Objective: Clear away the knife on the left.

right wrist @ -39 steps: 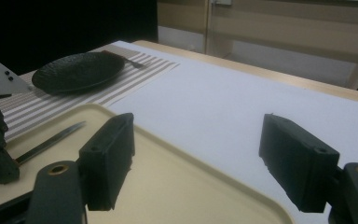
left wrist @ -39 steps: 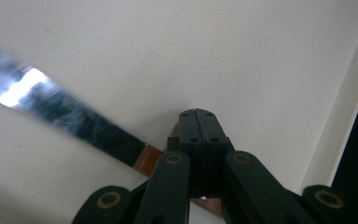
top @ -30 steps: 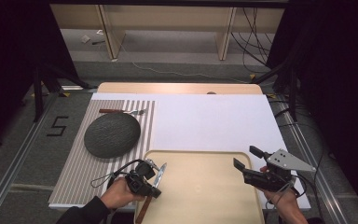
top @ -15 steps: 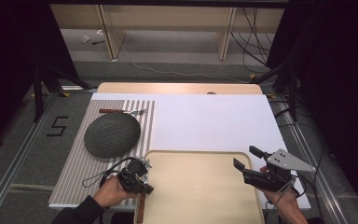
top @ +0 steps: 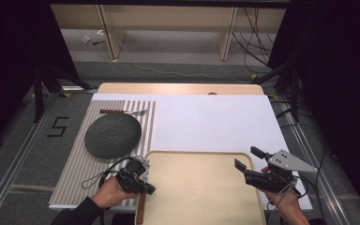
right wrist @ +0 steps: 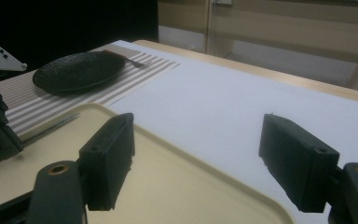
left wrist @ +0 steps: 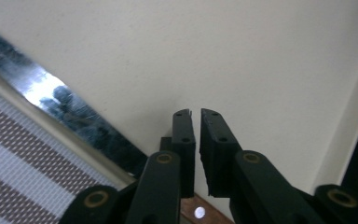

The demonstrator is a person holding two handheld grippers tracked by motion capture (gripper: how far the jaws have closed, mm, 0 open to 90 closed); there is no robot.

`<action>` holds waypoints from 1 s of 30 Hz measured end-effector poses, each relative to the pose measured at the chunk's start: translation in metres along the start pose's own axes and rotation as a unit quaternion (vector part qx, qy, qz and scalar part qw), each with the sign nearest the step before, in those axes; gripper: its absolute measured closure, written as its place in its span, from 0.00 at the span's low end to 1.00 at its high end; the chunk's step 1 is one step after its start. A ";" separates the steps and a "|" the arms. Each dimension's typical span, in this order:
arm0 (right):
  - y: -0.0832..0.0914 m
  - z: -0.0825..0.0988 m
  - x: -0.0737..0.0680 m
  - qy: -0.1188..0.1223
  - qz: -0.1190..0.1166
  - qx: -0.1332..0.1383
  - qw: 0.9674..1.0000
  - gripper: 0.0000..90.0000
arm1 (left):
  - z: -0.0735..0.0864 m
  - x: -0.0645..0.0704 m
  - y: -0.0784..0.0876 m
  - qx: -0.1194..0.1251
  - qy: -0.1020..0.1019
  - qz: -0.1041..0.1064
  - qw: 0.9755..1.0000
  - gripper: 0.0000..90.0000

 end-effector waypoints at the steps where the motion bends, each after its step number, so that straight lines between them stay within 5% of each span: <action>1: 0.000 0.000 0.000 0.000 0.000 0.001 1.000 0.31 | -0.001 0.002 0.000 0.006 -0.002 0.008 1.000 0.89; 6: 0.000 0.000 0.000 0.000 0.000 0.002 1.000 0.31 | -0.005 0.008 0.001 0.024 0.004 0.037 0.999 0.67; 10: 0.000 0.000 0.000 0.000 -0.001 0.001 1.000 0.31 | -0.006 0.008 0.003 0.031 0.006 0.029 0.999 0.57; 27: 0.001 0.000 -0.002 0.009 -0.002 0.001 1.000 0.31 | -0.011 0.017 0.014 0.084 -0.004 0.034 0.996 0.49; 30: 0.001 0.000 -0.002 0.009 -0.003 0.000 1.000 0.31 | -0.012 0.016 0.019 0.104 -0.012 0.014 0.994 0.42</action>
Point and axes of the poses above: each handheld gripper's, and its own axes: y roughly backward along the jaws, z roughly out of its underside, x roughly to its right, the point moved 7 cm from there along -y, roughly forward along the jaws, and after that the axes turned 11 degrees about -x, right-handed, at the moved point
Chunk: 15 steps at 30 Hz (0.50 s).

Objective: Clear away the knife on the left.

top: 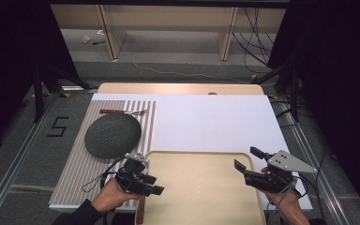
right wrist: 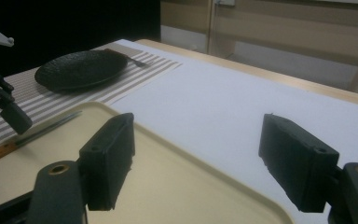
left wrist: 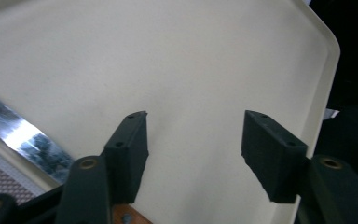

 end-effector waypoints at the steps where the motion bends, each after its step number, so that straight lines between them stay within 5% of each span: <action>1: 0.000 0.000 0.000 0.000 0.000 0.000 1.000 0.31 | 0.000 0.000 0.000 0.000 0.000 0.000 1.000 0.39; 10: 0.000 0.000 0.000 -0.001 -0.001 0.000 1.000 0.31 | -0.007 -0.001 0.016 0.083 -0.001 -0.009 0.997 0.29; 15: 0.000 0.000 0.000 -0.002 -0.001 0.000 1.000 0.31 | -0.011 -0.001 0.030 0.147 -0.008 -0.020 0.989 0.28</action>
Point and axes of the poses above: each handheld gripper's, and its own axes: y roughly backward along the jaws, z roughly out of its underside, x roughly to its right, the point moved 7 cm from there along -y, roughly forward along the jaws, and after that the axes turned 11 degrees about -x, right-handed, at the moved point
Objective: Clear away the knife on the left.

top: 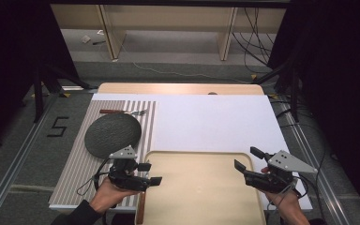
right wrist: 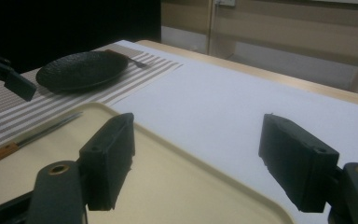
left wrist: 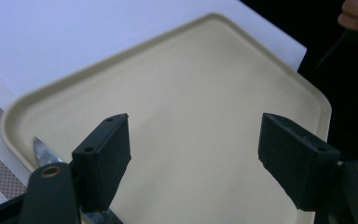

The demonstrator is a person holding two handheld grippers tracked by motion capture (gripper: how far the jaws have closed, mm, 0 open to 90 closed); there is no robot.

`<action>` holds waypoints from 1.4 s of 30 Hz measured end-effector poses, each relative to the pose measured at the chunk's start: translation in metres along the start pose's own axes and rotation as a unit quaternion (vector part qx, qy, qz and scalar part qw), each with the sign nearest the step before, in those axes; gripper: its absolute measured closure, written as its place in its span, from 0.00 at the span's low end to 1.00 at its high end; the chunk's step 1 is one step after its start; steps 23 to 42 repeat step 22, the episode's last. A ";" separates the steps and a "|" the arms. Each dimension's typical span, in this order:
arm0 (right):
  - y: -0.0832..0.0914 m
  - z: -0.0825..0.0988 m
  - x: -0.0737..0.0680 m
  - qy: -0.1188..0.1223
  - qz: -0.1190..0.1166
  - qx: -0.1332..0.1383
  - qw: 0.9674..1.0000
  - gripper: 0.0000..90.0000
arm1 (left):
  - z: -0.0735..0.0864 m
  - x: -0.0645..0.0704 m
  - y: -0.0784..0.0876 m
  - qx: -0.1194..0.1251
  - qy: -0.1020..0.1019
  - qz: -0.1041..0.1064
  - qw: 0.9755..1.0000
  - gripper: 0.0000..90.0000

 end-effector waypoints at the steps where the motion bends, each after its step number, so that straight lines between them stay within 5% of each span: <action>1: 0.000 0.000 0.000 0.000 0.000 0.000 1.000 0.31 | -0.001 0.000 0.002 0.006 -0.002 -0.003 1.000 0.28; 7: 0.000 0.000 0.000 -0.001 0.000 0.001 1.000 0.31 | -0.003 0.003 0.009 0.045 -0.031 -0.030 0.998 0.25; 16: 0.001 -0.001 -0.001 -0.004 -0.002 0.005 1.000 0.31 | -0.006 0.005 0.020 0.094 -0.044 -0.040 0.994 0.22; 42: 0.001 -0.001 -0.001 -0.004 -0.002 0.005 1.000 0.31 | -0.005 0.005 0.017 0.083 -0.043 -0.042 0.995 0.21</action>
Point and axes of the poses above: each handheld gripper's, and its own axes: y roughly backward along the jaws, z roughly out of its underside, x roughly to its right, the point moved 7 cm from there along -y, roughly forward along the jaws, and after that the axes turned 11 degrees about -x, right-handed, at the moved point
